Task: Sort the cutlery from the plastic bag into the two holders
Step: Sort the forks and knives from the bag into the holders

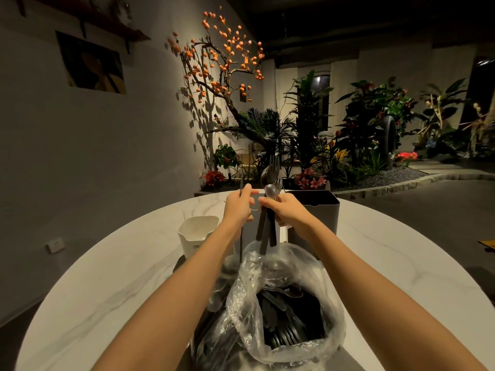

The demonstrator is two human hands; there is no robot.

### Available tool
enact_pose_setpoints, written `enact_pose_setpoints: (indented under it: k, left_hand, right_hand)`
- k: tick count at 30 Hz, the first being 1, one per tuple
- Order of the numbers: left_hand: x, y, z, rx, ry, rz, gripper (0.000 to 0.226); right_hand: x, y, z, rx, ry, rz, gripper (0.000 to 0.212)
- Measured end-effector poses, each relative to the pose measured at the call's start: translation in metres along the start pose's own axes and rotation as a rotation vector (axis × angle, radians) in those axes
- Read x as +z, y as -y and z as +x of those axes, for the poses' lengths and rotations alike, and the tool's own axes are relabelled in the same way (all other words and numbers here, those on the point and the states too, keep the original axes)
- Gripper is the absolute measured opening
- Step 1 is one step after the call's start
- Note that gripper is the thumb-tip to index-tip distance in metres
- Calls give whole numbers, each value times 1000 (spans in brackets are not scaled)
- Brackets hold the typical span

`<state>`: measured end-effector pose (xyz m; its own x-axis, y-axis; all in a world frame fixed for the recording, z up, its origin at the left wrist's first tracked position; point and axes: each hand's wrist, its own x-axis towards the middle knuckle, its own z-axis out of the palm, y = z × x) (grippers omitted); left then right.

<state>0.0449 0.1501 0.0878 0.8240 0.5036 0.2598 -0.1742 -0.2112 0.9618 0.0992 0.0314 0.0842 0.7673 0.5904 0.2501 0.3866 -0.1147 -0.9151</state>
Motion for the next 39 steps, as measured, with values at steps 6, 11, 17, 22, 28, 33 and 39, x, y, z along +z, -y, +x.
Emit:
enact_pose_setpoints:
  k: [6, 11, 17, 22, 28, 33, 39]
  left_hand:
    - [2, -11, 15, 60, 2, 6, 32]
    - [6, -16, 27, 51, -39, 11, 39]
    - [8, -10, 39, 18, -135, -97, 24]
    - [18, -23, 40, 122, -113, -208, 18]
    - [42, -30, 42, 252, -165, -212, 20]
    - [57, -31, 38, 300, -216, -338, 16]
    - [64, -34, 41, 358, -401, -411, 13]
  right_hand:
    - [2, 9, 22, -14, -172, 136, 29]
    - [-1, 21, 44, -111, -423, 294, 26]
    - [0, 13, 55, -104, -533, 422, 26]
    - [-15, 18, 48, -169, -684, 487, 29]
    - [-46, 18, 37, -170, -877, 410, 27]
    - [-59, 8, 30, -121, -982, 380, 26]
    - [-63, -5, 29, -90, -1004, 356, 22]
